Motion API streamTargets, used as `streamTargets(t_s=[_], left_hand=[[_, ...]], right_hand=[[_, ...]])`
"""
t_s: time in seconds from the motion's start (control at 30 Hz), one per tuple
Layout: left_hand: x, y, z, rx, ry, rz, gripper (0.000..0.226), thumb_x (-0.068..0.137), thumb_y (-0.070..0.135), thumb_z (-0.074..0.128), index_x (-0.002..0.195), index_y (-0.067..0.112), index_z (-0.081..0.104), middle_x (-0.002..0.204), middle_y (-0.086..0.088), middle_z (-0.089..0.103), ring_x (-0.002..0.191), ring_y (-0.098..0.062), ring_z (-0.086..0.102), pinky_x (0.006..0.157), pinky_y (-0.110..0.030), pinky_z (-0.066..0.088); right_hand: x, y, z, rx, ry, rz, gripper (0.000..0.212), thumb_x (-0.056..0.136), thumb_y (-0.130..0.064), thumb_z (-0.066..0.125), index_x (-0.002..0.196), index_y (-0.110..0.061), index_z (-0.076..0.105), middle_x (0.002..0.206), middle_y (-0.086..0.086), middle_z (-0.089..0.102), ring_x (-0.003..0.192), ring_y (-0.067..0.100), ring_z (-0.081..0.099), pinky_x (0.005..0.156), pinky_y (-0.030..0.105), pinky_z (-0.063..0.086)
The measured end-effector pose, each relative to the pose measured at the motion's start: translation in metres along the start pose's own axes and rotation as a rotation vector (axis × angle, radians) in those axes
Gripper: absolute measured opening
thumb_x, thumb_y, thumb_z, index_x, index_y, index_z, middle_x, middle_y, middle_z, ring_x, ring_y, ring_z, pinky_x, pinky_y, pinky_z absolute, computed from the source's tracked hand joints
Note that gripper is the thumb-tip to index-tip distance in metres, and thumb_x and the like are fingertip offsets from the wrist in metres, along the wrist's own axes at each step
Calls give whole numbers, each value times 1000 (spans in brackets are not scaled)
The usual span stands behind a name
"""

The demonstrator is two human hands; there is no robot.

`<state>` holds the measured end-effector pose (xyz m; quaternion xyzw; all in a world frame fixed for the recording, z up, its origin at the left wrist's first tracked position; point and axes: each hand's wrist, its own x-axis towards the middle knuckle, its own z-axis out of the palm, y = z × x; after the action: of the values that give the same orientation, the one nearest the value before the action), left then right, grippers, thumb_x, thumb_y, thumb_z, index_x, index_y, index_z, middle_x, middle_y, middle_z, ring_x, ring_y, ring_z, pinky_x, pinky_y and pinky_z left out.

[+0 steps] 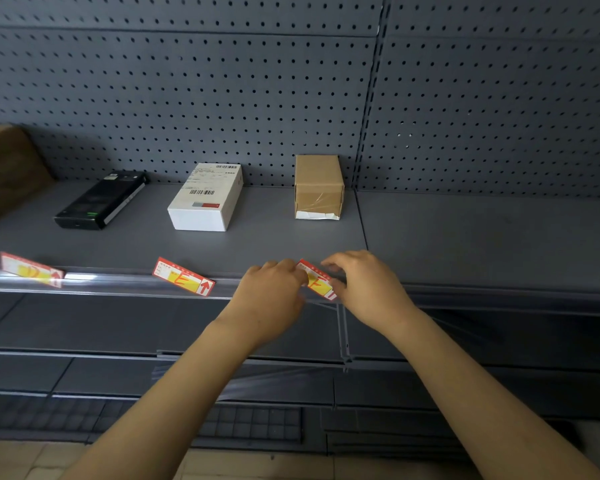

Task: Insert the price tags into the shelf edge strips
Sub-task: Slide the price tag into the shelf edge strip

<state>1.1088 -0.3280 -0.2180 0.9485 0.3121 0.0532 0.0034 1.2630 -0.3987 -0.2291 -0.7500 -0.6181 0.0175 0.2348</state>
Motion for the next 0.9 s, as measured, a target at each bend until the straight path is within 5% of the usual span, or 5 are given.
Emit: streamTargets(t_s=[0.37, 0.6, 0.9], left_hand=[[-13, -9, -13, -50, 21, -89, 32, 94, 29, 51, 125, 25, 56, 127, -1, 58, 111, -21, 57, 98, -35, 44], [-10, -15, -30, -67, 101, -89, 34, 92, 26, 53, 126, 23, 54, 123, -1, 60, 108, -22, 59, 93, -34, 46], [18, -16, -19, -177, 125, 28, 40, 90, 19, 58, 129, 25, 52, 123, -2, 60, 108, -23, 59, 92, -36, 49]], right_hand=[[-20, -1, -8, -47, 23, 65, 40, 85, -19, 65, 123, -15, 56, 127, 4, 58, 120, 21, 45, 92, 37, 46], [-27, -10, -2, 35, 213, 152, 22, 87, -16, 63, 108, -14, 64, 108, 4, 66, 101, 19, 58, 78, 33, 53], [-30, -29, 11, -10, 200, 296, 17, 86, -17, 65, 103, -16, 65, 101, 4, 67, 89, 18, 61, 70, 34, 54]])
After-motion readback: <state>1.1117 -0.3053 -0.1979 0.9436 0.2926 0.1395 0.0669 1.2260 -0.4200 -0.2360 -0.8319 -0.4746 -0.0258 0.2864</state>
